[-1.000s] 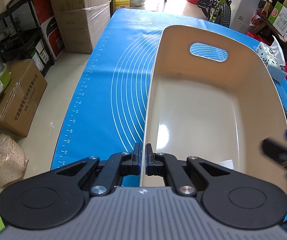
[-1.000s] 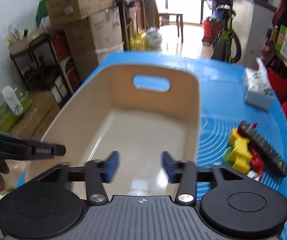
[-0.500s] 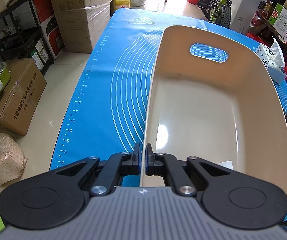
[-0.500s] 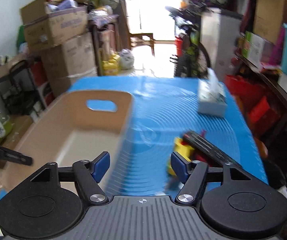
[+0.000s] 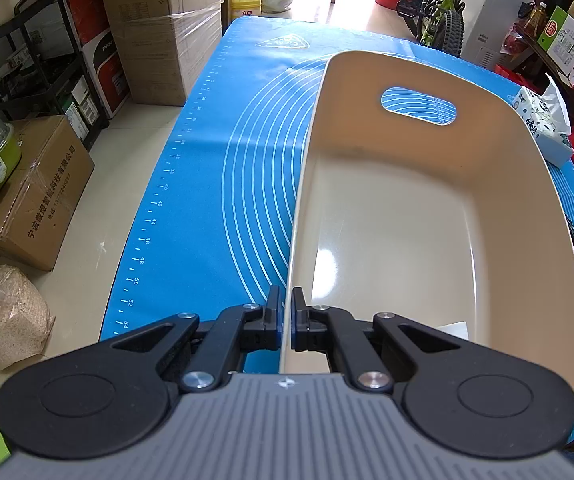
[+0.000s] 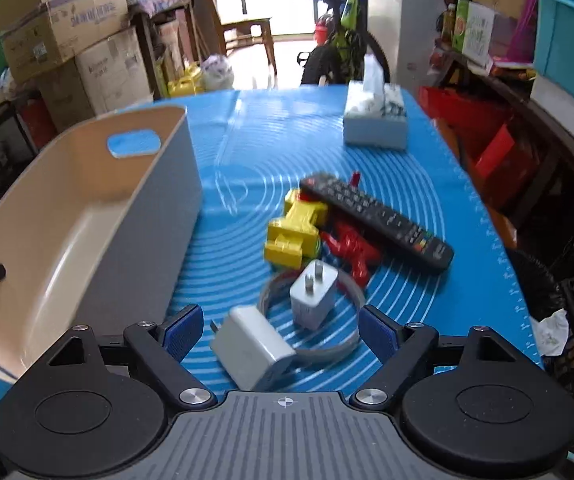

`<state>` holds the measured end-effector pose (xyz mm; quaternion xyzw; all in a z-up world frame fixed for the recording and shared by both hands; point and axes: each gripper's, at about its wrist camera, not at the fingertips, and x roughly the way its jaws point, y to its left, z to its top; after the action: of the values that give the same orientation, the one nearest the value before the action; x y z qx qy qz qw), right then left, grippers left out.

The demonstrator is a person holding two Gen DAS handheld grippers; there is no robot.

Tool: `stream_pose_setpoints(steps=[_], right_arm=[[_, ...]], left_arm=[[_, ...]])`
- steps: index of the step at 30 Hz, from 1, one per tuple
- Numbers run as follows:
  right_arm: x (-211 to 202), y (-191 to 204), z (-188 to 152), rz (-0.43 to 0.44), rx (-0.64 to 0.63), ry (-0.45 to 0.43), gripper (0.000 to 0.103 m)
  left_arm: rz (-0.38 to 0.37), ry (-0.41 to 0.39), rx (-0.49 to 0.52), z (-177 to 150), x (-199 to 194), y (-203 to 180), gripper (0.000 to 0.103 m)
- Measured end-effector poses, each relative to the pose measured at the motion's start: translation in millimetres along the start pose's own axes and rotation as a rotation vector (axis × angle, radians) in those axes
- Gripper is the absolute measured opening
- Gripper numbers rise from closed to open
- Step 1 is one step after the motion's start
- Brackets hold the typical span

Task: Organize rigid objects
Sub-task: 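Move the right gripper to the white charger and grasp it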

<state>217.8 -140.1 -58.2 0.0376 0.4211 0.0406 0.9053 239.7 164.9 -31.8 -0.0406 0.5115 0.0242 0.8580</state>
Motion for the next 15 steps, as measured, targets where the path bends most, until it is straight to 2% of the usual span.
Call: stream_pose_setpoints(steps=[5, 11, 15], right_arm=[[14.1, 3.1, -9.4, 0.031, -0.041, 0.05, 0.085], [21.5, 12.7, -4.4, 0.06, -0.139, 0.049, 0.076], [32.6, 15.8, -2.1, 0.075, -0.18, 0.091, 0.066]], left_arm=[[0.003, 0.0, 0.002, 0.1, 0.0, -0.1, 0.005], [0.003, 0.0, 0.002, 0.1, 0.1, 0.0, 0.005], [0.003, 0.0, 0.002, 0.0, 0.2, -0.1, 0.006]])
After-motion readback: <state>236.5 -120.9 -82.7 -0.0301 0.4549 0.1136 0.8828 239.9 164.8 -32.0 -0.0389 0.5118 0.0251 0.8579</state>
